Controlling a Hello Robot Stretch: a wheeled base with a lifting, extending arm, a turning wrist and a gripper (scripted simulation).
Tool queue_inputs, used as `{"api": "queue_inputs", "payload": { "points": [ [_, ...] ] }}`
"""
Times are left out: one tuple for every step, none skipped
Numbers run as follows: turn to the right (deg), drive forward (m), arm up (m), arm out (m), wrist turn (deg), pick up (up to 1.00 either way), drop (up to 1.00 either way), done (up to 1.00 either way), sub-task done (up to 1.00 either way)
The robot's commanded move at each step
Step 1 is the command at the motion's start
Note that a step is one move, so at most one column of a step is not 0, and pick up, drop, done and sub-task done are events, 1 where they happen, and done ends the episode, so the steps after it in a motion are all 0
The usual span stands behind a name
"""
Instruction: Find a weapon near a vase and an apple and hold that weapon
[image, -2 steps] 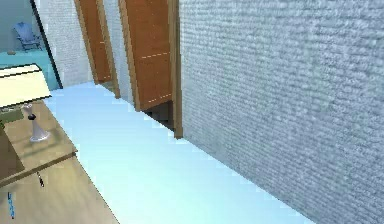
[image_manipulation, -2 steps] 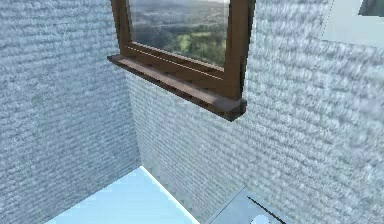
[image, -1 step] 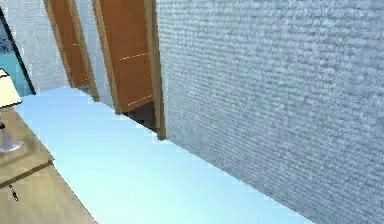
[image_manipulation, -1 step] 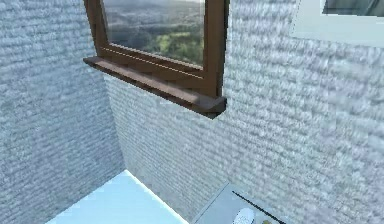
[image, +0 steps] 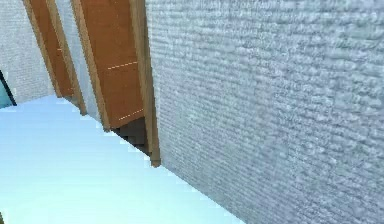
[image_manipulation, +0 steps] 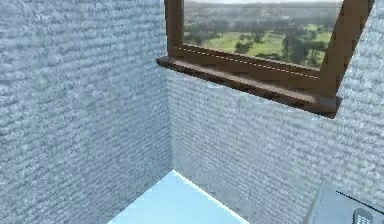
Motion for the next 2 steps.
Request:
{"api": "queue_inputs", "payload": {
  "points": [
    [45.0,0.00,0.00,0.00,0.0,0.00,0.00,0.00,0.00],
    [24.0,0.00,0.00,0.00,0.0,0.00,0.00,0.00,0.00]
  ]
}}
